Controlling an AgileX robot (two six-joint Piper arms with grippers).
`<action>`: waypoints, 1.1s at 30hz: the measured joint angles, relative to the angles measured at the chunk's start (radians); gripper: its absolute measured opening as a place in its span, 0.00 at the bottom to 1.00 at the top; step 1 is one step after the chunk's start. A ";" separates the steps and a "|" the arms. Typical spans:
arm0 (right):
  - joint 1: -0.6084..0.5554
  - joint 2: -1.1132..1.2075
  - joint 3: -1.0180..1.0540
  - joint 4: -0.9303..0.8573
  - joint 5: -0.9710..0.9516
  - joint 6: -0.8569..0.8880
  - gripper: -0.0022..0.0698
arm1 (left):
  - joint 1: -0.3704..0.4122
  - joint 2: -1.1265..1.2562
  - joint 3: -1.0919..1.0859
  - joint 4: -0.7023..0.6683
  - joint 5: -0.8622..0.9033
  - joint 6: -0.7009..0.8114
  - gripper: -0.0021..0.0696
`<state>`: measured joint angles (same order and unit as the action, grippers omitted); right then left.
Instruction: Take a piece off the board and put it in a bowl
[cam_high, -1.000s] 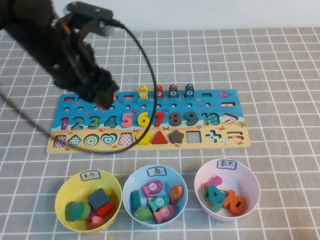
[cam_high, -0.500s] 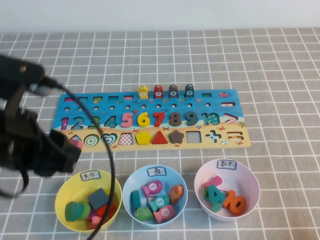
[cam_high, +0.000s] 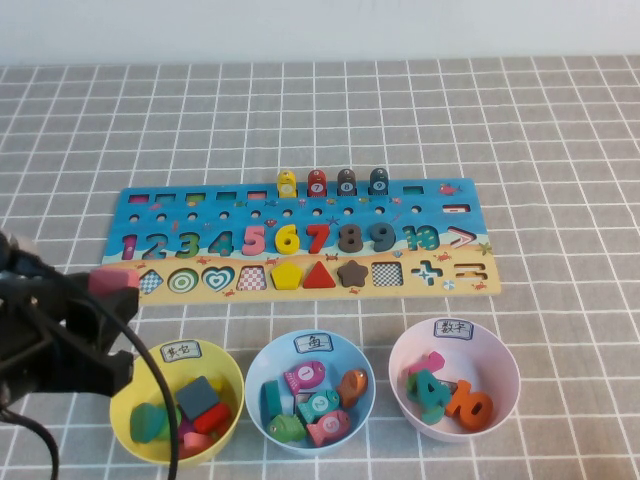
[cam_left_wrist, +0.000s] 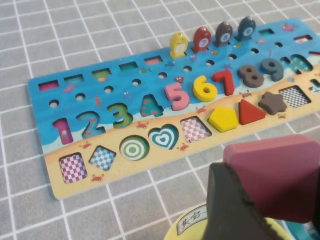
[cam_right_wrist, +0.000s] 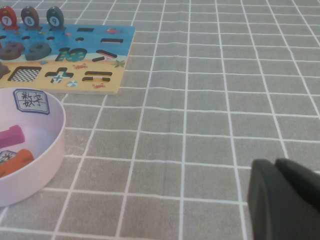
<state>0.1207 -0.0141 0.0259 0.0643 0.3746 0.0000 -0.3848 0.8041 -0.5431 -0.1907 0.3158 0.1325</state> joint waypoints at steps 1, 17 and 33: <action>0.000 0.000 0.000 0.000 0.000 0.000 0.01 | 0.000 0.000 0.015 0.000 -0.019 0.000 0.43; 0.000 0.000 0.000 0.000 0.000 0.000 0.01 | 0.000 0.123 0.048 -0.004 -0.011 -0.007 0.43; 0.000 0.000 0.000 0.000 0.000 0.000 0.00 | 0.000 0.269 0.048 -0.155 0.158 -0.014 0.43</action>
<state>0.1207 -0.0141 0.0259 0.0643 0.3746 0.0000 -0.3848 1.0731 -0.4947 -0.3457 0.4735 0.1184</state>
